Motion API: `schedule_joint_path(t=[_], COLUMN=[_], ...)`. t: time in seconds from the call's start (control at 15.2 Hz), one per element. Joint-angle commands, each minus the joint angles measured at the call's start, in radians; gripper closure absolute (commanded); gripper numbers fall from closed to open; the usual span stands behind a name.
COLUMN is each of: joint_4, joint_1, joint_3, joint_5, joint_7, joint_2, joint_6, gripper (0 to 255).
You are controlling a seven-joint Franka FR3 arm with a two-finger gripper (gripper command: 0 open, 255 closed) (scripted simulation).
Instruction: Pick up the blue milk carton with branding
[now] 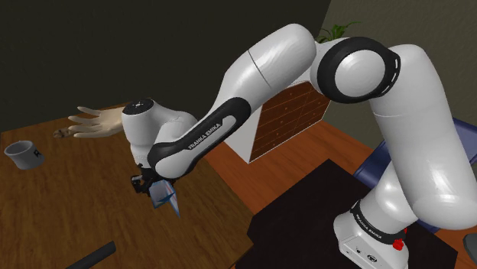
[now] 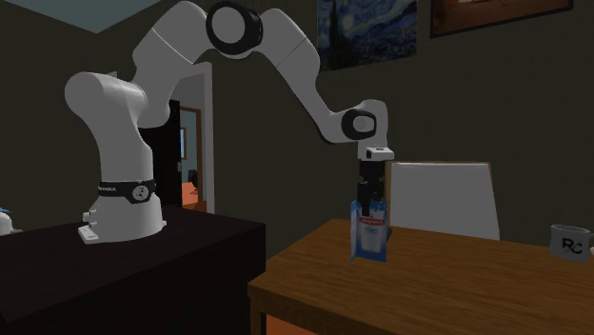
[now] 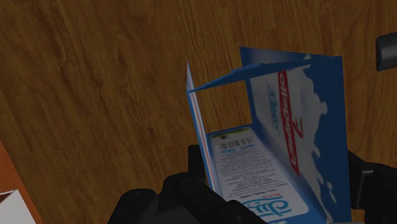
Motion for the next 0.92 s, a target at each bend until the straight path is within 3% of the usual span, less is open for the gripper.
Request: schedule_joint_path(t=[0.0,0.86], joint_4=[0.000,-0.012], joint_1=[0.000,-0.022], joint_3=[0.000,0.032], joint_5=[0.000,0.036], joint_7=[0.001,-0.019], joint_2=[0.001,-0.091], joint_6=[0.000,-0.079], gripper=[255,255])
